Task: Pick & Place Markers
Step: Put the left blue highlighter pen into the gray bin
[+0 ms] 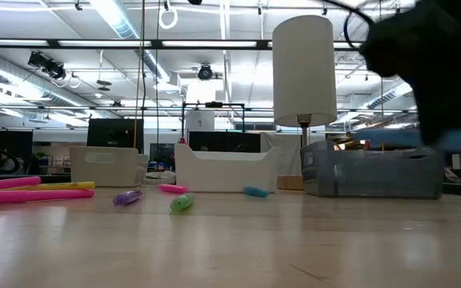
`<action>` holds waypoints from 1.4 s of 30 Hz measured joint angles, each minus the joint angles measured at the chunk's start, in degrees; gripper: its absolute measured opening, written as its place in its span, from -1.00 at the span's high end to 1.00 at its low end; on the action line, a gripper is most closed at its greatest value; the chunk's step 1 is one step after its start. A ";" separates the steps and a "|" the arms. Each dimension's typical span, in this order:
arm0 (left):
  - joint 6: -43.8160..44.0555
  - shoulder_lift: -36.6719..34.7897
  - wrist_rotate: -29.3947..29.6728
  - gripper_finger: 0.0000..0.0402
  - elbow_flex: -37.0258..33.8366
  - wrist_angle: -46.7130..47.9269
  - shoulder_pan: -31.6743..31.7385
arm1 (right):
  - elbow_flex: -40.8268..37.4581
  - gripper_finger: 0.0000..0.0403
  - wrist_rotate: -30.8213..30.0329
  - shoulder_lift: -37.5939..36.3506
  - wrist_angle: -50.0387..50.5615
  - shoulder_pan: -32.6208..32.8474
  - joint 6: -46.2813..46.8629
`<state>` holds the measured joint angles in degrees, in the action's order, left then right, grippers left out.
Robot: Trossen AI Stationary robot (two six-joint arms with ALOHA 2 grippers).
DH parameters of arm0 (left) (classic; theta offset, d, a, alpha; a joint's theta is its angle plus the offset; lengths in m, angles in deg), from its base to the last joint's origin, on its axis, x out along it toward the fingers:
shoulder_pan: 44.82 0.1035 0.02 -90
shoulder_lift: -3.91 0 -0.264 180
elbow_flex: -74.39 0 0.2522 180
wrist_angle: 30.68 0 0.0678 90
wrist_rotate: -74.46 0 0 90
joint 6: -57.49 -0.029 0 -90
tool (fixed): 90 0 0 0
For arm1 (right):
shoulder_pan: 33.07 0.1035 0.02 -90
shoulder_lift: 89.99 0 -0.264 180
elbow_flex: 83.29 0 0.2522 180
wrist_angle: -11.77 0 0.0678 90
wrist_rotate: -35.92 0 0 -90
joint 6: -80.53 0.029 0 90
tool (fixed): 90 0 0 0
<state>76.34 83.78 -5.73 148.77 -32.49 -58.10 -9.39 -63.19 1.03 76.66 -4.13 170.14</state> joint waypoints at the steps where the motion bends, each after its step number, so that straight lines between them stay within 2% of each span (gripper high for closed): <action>1: 0.00 0.00 0.24 -0.16 0.00 -0.05 0.15 | 0.00 0.75 -1.51 -1.41 0.08 -0.59 -1.25; 9: 0.97 -0.02 1.07 -0.16 0.00 -0.87 1.02 | 0.00 0.75 -11.19 -12.42 -0.56 -5.90 -14.02; 14: 3.05 -0.02 1.09 -0.16 0.00 -0.94 1.95 | 0.02 0.75 -12.81 -17.39 -4.58 -9.85 -23.96; 25: 3.05 -0.02 1.22 -0.16 0.00 -1.49 2.63 | 0.07 0.75 -12.72 -20.52 -18.34 -16.49 -49.15; 34: 3.04 -0.02 5.61 -0.16 0.00 -1.42 2.63 | 0.09 0.75 -12.16 -20.52 -32.90 -17.89 -64.44; 42: 3.04 -0.02 6.70 -0.16 0.00 -1.42 2.63 | 0.11 0.75 -5.98 -20.52 -43.98 -17.87 -70.77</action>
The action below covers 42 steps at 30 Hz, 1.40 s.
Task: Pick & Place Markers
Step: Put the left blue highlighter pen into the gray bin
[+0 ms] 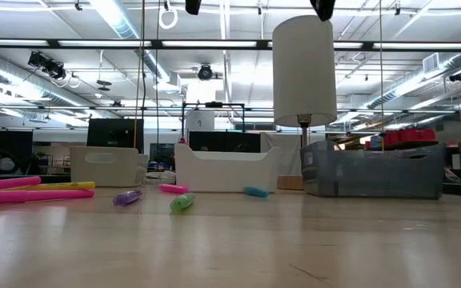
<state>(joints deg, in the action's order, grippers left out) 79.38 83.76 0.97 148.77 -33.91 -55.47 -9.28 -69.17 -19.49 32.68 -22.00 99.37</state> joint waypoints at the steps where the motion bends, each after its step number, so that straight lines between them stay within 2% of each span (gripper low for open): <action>1: 0.00 0.00 0.01 -0.16 0.00 0.00 0.00 | 0.00 0.75 0.83 0.00 -1.05 0.00 -0.53; 14: -0.07 0.00 -0.02 -0.16 0.00 -0.46 0.00 | 0.00 0.75 5.70 0.00 -6.46 0.09 -0.95; 24: -4.04 -0.02 -0.24 -0.16 0.00 -10.40 0.00 | 0.09 0.75 5.69 2.06 -11.10 1.44 -1.15; 30: -4.16 -0.02 -0.28 -0.16 0.00 -10.08 0.22 | 0.10 0.75 5.50 3.48 -15.02 1.33 -1.36; 42: -4.07 -0.02 -1.83 -0.16 0.00 -10.10 0.22 | 4.72 0.75 4.13 7.08 -12.80 0.90 -3.08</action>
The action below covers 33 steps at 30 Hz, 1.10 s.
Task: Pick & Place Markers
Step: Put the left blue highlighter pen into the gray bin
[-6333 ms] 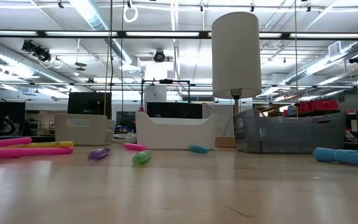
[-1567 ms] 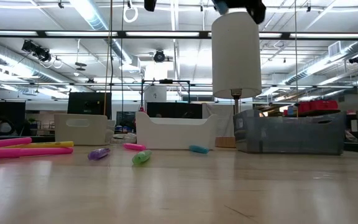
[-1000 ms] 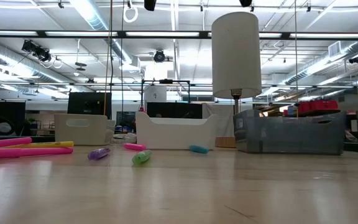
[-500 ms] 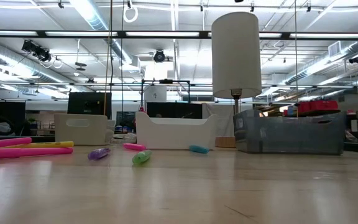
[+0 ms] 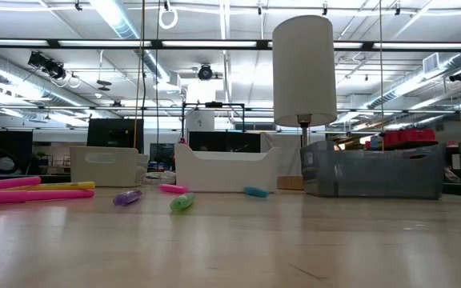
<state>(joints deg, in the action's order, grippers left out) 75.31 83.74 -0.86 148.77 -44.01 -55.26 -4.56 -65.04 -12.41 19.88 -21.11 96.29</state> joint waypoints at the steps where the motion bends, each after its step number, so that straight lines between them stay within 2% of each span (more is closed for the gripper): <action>1: 0.00 0.00 0.00 -0.16 0.00 -0.06 0.00 | 0.00 0.75 -0.15 0.00 -0.20 0.00 -0.22; 8: 1.21 0.00 -1.24 -0.07 0.00 -0.08 0.00 | 0.00 0.75 -0.36 -0.04 -0.75 -0.01 -1.25; 25: 1.25 0.02 -1.70 0.62 0.00 -2.42 0.04 | 0.00 0.72 0.23 -0.07 -0.29 0.00 -1.01; 29: 2.13 0.02 -1.83 0.65 0.00 -2.26 0.04 | 0.00 0.63 0.30 -0.07 -0.28 0.00 -1.02; 33: 4.73 0.02 -0.94 0.61 0.00 -1.75 0.07 | 0.00 0.47 0.34 -0.07 -0.07 -0.02 -1.52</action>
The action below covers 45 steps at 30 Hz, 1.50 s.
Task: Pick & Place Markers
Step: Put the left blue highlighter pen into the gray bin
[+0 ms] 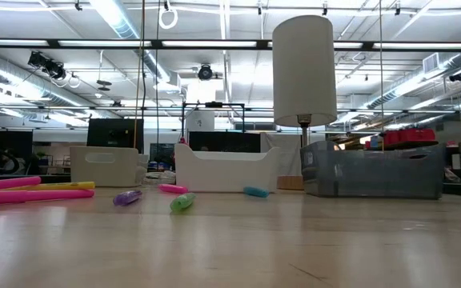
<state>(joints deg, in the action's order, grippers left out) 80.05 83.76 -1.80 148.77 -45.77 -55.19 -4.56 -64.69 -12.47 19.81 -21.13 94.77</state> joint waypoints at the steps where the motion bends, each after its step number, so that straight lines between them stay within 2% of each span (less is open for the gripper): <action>1: 1.21 0.00 0.58 0.61 0.00 0.32 0.19 | 0.00 0.42 0.44 -0.04 0.33 -0.04 -0.20; 6: 6.27 0.00 1.33 0.65 0.00 2.93 1.45 | 0.00 0.25 1.25 -1.73 4.87 -0.04 -0.51; 13: 20.60 0.00 1.34 0.63 0.02 13.61 4.15 | 0.00 0.16 1.02 -5.55 14.19 -0.13 -3.92; 19: 33.81 0.00 -3.86 0.65 0.02 25.01 6.54 | -0.02 0.15 0.98 -6.69 15.87 -0.13 -6.73; 24: 41.49 0.00 -7.29 0.65 0.02 33.72 8.23 | -0.02 0.15 1.00 -6.86 15.85 -0.13 -7.61; 33: 51.20 0.00 -13.37 0.65 0.02 46.50 10.32 | -0.02 0.15 0.98 -6.86 16.11 -0.13 -9.29; 45: 63.25 0.00 -18.36 0.65 0.02 62.30 9.03 | -0.02 0.15 1.00 -6.84 16.12 -0.13 -15.51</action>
<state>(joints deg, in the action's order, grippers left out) 143.30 83.76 -20.16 148.79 16.54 -46.16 -4.58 -63.69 -19.32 35.93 -21.26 79.26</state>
